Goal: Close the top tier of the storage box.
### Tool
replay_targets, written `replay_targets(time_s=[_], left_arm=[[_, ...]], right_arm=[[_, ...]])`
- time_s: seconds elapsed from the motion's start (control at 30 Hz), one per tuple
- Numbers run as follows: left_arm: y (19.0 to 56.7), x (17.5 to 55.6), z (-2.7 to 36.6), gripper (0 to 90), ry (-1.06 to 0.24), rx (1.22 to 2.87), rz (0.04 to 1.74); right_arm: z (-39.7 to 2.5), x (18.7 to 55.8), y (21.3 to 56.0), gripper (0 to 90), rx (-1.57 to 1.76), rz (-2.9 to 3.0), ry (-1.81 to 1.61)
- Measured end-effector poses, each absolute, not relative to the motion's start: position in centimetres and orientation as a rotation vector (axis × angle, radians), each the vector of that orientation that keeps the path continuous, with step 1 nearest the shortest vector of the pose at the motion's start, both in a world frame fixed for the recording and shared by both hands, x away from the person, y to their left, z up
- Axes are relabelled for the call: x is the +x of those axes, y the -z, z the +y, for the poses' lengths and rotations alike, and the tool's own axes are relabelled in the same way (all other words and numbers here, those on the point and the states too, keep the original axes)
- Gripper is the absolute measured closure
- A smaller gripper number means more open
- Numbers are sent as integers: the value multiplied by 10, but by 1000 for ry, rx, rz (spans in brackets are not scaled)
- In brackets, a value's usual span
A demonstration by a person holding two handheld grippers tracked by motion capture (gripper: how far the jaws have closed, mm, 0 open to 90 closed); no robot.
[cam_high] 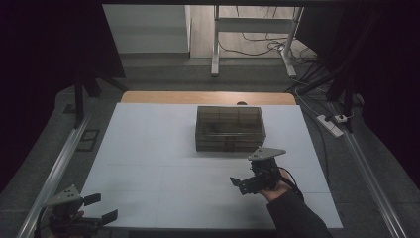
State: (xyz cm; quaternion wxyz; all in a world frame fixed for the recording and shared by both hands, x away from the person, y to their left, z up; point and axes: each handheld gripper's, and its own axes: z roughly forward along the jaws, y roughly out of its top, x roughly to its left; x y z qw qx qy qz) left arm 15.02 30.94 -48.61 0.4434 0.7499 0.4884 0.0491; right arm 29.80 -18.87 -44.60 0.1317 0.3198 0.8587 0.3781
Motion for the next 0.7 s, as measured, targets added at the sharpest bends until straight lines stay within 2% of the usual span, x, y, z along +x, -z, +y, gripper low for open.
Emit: replay_targets(time_s=[0.7], left_arm=[[486,150,309,6,-123,1860,1213]], right_arm=[[-201,286,446,0,951,2474,-1085]])
